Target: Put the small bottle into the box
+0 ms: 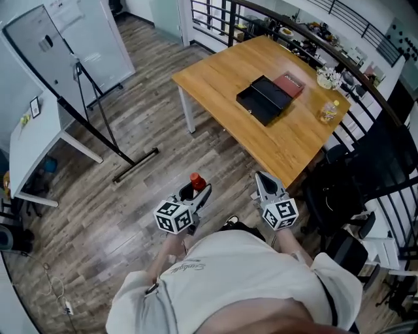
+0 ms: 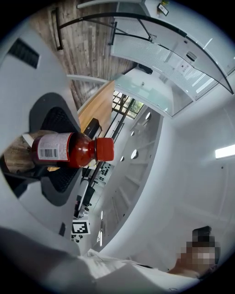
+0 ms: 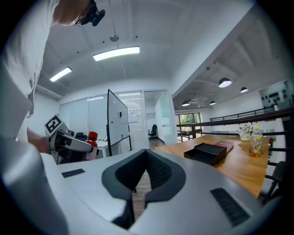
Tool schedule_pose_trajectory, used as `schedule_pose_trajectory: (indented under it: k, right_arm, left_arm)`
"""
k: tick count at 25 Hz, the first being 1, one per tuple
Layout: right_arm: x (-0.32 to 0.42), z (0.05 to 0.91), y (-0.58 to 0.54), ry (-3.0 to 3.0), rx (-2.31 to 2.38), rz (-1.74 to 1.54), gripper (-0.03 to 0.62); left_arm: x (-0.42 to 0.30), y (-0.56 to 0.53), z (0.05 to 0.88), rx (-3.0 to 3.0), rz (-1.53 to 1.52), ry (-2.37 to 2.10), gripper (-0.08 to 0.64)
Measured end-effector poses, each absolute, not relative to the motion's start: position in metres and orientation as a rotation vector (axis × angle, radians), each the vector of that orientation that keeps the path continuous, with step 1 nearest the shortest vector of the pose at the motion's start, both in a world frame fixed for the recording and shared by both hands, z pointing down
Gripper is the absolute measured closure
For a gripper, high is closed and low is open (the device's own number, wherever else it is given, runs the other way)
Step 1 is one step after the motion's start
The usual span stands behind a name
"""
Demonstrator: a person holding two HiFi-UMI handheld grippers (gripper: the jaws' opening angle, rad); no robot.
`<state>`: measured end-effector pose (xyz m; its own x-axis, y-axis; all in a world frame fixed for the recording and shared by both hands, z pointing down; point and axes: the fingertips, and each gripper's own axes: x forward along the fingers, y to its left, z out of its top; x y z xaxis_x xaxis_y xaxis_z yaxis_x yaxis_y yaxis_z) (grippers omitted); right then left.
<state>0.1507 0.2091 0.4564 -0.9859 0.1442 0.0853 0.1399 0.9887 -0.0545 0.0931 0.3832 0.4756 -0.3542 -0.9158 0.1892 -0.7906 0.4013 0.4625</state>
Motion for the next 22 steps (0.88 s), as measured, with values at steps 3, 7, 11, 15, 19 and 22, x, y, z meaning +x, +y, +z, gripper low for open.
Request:
schedule_pose_trajectory:
  k: [3, 7, 11, 15, 19, 22]
  right_arm:
    - [0.133, 0.451, 0.188, -3.062, -0.207, 0.044, 0.598]
    - [0.115, 0.46, 0.138, -3.063, -0.18, 0.015, 0.598]
    - [0.099, 0.482, 0.094, -3.07, -0.135, 0.09, 0.598]
    - [0.105, 0.507, 0.073, -3.024, -0.05, 0.221, 0.598]
    - [0.115, 0.529, 0.055, -2.993, -0.025, 0.282, 0.598]
    - [0.12, 0.542, 0.049, -2.97, 0.002, 0.305, 0.598]
  left_arm:
    - [0.078, 0.355, 0.469, 1.485, -0.357, -2.222, 0.334]
    - [0.063, 0.296, 0.452, 1.53, -0.532, -2.111, 0.333]
    - [0.042, 0.251, 0.454, 1.529, -0.476, -2.09, 0.333]
    - [0.041, 0.23, 0.455, 1.538, -0.369, -2.05, 0.333]
    - [0.037, 0.21, 0.471, 1.513, -0.357, -2.029, 0.333]
    - [0.034, 0.2, 0.48, 1.516, -0.314, -1.992, 0.333]
